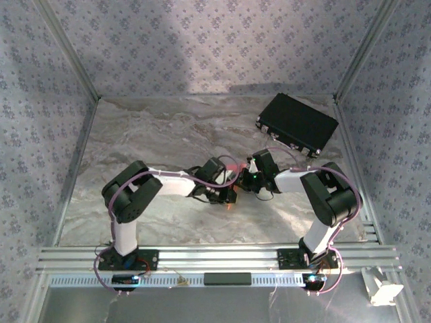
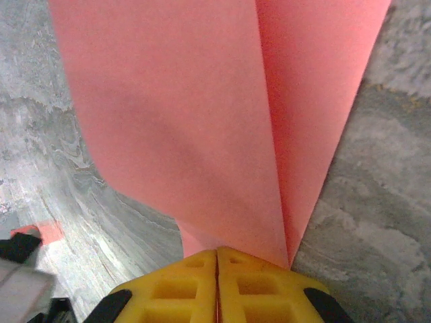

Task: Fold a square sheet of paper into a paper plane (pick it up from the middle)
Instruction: Fold the wing for the fifth time at the center of the table.

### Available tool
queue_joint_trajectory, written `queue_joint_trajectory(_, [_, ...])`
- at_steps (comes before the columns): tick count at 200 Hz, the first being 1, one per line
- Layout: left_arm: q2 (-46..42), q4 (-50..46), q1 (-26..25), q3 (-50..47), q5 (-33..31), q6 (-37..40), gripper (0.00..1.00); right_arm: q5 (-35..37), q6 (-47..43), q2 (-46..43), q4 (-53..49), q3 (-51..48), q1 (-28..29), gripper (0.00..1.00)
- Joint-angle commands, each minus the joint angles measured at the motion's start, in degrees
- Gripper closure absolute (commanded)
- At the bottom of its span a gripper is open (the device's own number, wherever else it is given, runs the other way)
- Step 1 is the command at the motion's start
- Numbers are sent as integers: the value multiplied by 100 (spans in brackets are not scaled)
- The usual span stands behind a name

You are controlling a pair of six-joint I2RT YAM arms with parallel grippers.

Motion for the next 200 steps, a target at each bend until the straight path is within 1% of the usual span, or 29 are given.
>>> queue_joint_trajectory(1, [-116,-679,-64,-245,-85,309,96,533,-77,128,-769,-244,-13,90])
queue_joint_trajectory(13, [-209,-805,-129,-419,-69,374,96,551,-83,109,-787,-239,-17,90])
queue_joint_trajectory(37, [-445,-511,-253,-912,59,207,96,555,-93,98,-818,-219,-22,90])
queue_joint_trajectory(71, [-830,-590,-315,-1196,77,243,95,554,-89,90,-805,-245,-23,90])
queue_joint_trajectory(105, [-1424,-605,-314,-1277,-59,312,95,521,-44,68,-763,-253,-15,90])
queue_joint_trajectory(117, [-1715,-545,-307,-1280,-257,288,96,509,-16,58,-742,-253,-11,90])
queue_joint_trajectory(136, [-2001,-401,-160,-1278,-389,191,96,487,26,4,-703,-286,-1,90])
queue_joint_trajectory(147, [-1993,-163,-39,-1282,-361,101,96,509,46,-29,-685,-297,2,90])
queue_joint_trajectory(167, [-1699,136,168,-1023,-210,-31,95,477,55,-1,-684,-281,-2,90])
queue_joint_trajectory(200, [-995,-193,204,-131,-301,45,94,454,73,52,-639,-280,2,90])
